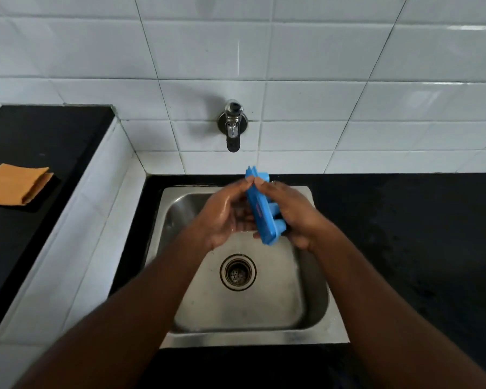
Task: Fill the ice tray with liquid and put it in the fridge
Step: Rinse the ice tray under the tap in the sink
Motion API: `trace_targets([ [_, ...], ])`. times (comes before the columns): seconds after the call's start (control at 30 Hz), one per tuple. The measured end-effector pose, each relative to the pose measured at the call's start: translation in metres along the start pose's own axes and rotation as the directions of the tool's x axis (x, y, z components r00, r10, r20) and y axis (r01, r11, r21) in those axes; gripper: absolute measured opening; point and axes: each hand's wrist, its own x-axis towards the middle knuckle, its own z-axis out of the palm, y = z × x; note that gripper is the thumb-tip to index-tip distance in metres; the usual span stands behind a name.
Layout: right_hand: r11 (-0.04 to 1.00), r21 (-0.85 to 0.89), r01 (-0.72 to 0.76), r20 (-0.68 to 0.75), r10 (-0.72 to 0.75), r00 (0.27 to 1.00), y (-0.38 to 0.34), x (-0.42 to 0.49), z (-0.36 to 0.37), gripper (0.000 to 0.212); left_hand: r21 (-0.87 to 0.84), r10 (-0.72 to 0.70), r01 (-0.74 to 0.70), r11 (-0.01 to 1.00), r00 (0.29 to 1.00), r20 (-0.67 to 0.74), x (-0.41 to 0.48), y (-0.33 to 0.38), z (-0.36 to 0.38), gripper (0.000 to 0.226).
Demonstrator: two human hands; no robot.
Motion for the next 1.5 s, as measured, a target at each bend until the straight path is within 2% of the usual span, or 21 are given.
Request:
trace_targets([
  [0.13, 0.990, 0.013, 0.139, -0.080, -0.137, 0.987, -0.037, -0.009, 0.010, 0.052, 0.019, 0.151, -0.150, 0.988, 0.988, -0.038, -0.012, 0.046, 0.024, 0.063],
  [0.27, 0.971, 0.156, 0.179, -0.020, -0.179, 0.984, -0.041, -0.007, 0.005, 0.050, -0.227, 0.129, -0.112, 0.967, 0.990, 0.064, -0.020, 0.053, 0.021, 0.057],
  [0.37, 0.971, 0.227, 0.077, 0.071, -0.095, 0.993, -0.015, 0.010, -0.011, 0.059, -0.404, 0.055, 0.024, 0.915, 0.982, 0.181, -0.018, 0.038, 0.005, 0.046],
  [0.47, 0.962, 0.176, -0.210, 0.026, 0.208, 0.978, 0.052, 0.029, -0.012, 0.063, -0.370, -0.195, 0.181, 0.911, 0.981, 0.000, -0.008, -0.022, 0.002, 0.044],
  [0.57, 0.846, 0.022, -0.533, -0.065, 0.533, 0.843, 0.128, 0.030, 0.009, 0.053, -0.243, -0.603, 0.552, 0.797, 0.740, -0.297, -0.010, -0.096, 0.005, 0.065],
  [0.6, 0.811, -0.006, -0.585, -0.102, 0.582, 0.807, 0.143, 0.029, 0.014, 0.052, -0.235, -0.664, 0.622, 0.747, 0.677, -0.317, -0.012, -0.108, 0.005, 0.071],
  [0.67, 0.792, -0.036, -0.610, -0.162, 0.598, 0.785, 0.153, 0.034, 0.016, 0.053, -0.209, -0.693, 0.666, 0.716, 0.641, -0.331, -0.007, -0.114, -0.003, 0.074],
  [0.73, 0.841, -0.122, -0.528, -0.181, 0.504, 0.844, 0.139, 0.040, 0.011, 0.051, -0.143, -0.644, 0.638, 0.757, 0.691, -0.329, -0.001, -0.100, -0.012, 0.075],
  [0.8, 0.867, -0.263, -0.423, -0.162, 0.393, 0.905, 0.107, 0.042, 0.006, 0.046, -0.070, -0.539, 0.544, 0.836, 0.793, -0.282, 0.006, -0.073, -0.016, 0.076],
  [0.93, 0.958, -0.209, -0.195, -0.007, 0.198, 0.980, 0.026, 0.032, -0.004, 0.037, 0.050, -0.289, 0.286, 0.957, 0.956, 0.052, 0.008, 0.000, -0.014, 0.064],
  [1.0, 0.991, -0.085, -0.101, 0.114, 0.110, 0.987, -0.011, 0.020, -0.013, 0.037, 0.031, -0.147, 0.143, 0.989, 0.961, 0.236, 0.002, 0.035, -0.011, 0.057],
  [1.1, 0.994, 0.097, 0.045, 0.363, -0.078, 0.929, -0.039, 0.011, -0.028, 0.050, -0.050, 0.038, -0.016, 0.999, 0.882, 0.470, -0.004, 0.059, -0.013, 0.069],
  [1.17, 0.973, 0.230, 0.006, 0.494, -0.122, 0.861, -0.025, 0.014, -0.038, 0.056, -0.183, 0.100, 0.003, 0.983, 0.829, 0.551, -0.004, 0.047, -0.021, 0.066],
  [1.2, 0.969, 0.233, -0.082, 0.530, -0.056, 0.846, -0.005, 0.017, -0.036, 0.052, -0.209, 0.054, 0.063, 0.976, 0.859, 0.509, -0.002, 0.029, -0.024, 0.062],
  [1.27, 0.957, -0.071, -0.282, 0.413, 0.286, 0.865, 0.044, 0.029, -0.030, 0.040, 0.012, -0.260, 0.267, 0.964, 0.928, 0.268, 0.001, -0.013, -0.028, 0.059],
  [1.3, 0.832, -0.468, -0.297, 0.182, 0.420, 0.889, 0.075, 0.033, -0.027, 0.037, 0.289, -0.399, 0.388, 0.875, 0.917, -0.023, 0.002, -0.039, -0.034, 0.060],
  [1.33, 0.565, -0.788, -0.244, 0.028, 0.429, 0.903, 0.105, 0.034, -0.022, 0.043, 0.555, -0.402, 0.429, 0.713, 0.898, -0.179, -0.001, -0.068, -0.041, 0.063],
  [1.37, 0.359, -0.901, -0.243, -0.087, 0.399, 0.913, 0.126, 0.034, -0.017, 0.052, 0.672, -0.416, 0.469, 0.573, 0.873, -0.255, -0.002, -0.084, -0.043, 0.066],
  [1.4, 0.341, -0.897, -0.280, -0.140, 0.383, 0.913, 0.134, 0.035, -0.011, 0.057, 0.623, -0.417, 0.514, 0.589, 0.854, -0.310, 0.004, -0.087, -0.041, 0.061],
  [1.43, 0.451, -0.852, -0.266, -0.129, 0.311, 0.942, 0.132, 0.040, -0.009, 0.055, 0.458, -0.455, 0.558, 0.692, 0.829, -0.324, 0.012, -0.083, -0.036, 0.050],
  [1.5, 0.581, -0.804, -0.127, -0.048, 0.149, 0.988, 0.103, 0.041, -0.006, 0.030, 0.232, -0.466, 0.498, 0.836, 0.866, -0.182, 0.014, -0.049, -0.022, 0.033],
])
